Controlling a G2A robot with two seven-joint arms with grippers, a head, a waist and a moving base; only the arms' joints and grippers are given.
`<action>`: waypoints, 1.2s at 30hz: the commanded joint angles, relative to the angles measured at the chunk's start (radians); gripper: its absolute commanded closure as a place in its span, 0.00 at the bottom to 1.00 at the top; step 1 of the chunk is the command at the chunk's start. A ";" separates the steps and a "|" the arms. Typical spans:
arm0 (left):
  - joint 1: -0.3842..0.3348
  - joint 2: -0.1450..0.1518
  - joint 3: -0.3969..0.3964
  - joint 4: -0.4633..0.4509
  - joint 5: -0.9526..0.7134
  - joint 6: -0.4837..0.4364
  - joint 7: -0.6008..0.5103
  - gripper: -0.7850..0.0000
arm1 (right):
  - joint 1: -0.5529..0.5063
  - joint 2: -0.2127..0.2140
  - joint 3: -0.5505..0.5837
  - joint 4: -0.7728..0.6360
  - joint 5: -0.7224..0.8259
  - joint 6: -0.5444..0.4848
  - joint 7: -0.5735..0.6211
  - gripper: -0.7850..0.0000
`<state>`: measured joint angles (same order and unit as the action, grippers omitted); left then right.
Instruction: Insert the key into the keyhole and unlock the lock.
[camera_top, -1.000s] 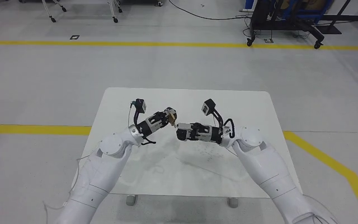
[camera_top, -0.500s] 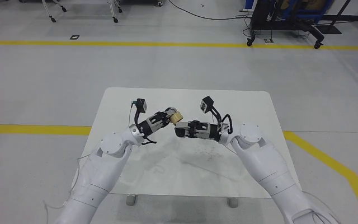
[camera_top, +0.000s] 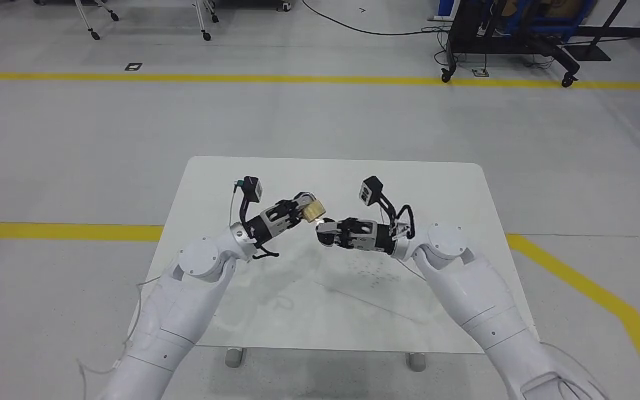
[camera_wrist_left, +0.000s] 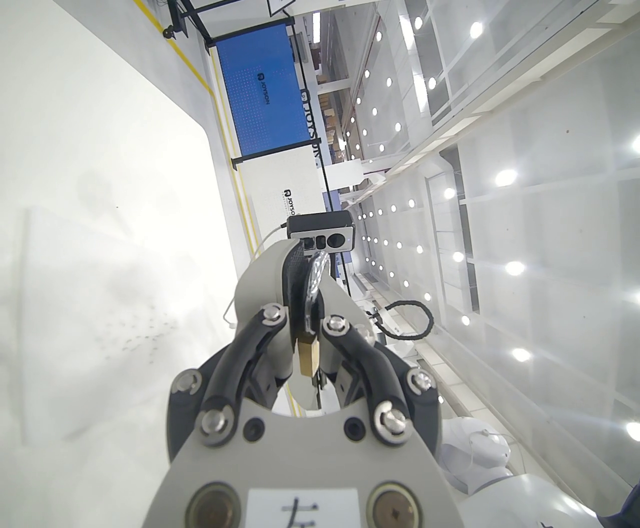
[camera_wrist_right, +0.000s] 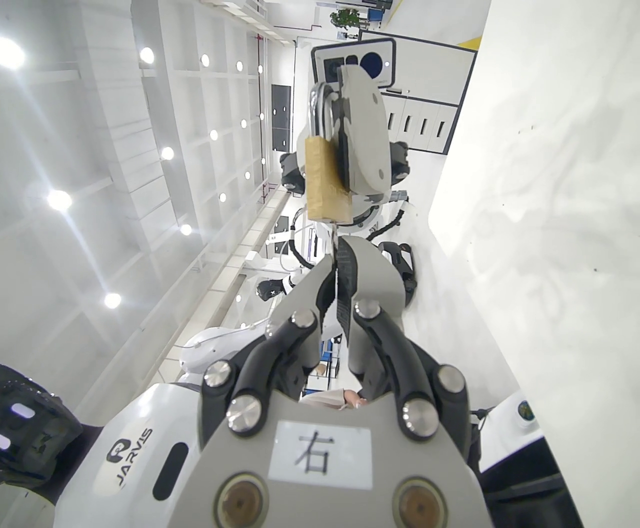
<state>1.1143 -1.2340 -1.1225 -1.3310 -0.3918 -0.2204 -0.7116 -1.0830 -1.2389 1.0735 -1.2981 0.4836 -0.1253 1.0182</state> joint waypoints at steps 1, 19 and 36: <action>0.002 0.000 0.000 -0.001 0.000 -0.003 -0.002 1.00 | 0.000 -0.001 0.002 0.001 0.005 0.004 -0.016 1.00; 0.008 -0.002 -0.004 -0.009 0.005 -0.055 -0.031 1.00 | -0.011 -0.025 -0.012 0.085 0.294 0.020 0.061 1.00; 0.050 0.003 -0.026 -0.063 0.075 -0.289 -0.018 1.00 | 0.010 -0.052 -0.030 0.171 0.633 0.306 0.231 1.00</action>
<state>1.1596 -1.2311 -1.1450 -1.3899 -0.3214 -0.4959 -0.7437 -1.0737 -1.2901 1.0456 -1.1293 1.1097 0.1656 1.2425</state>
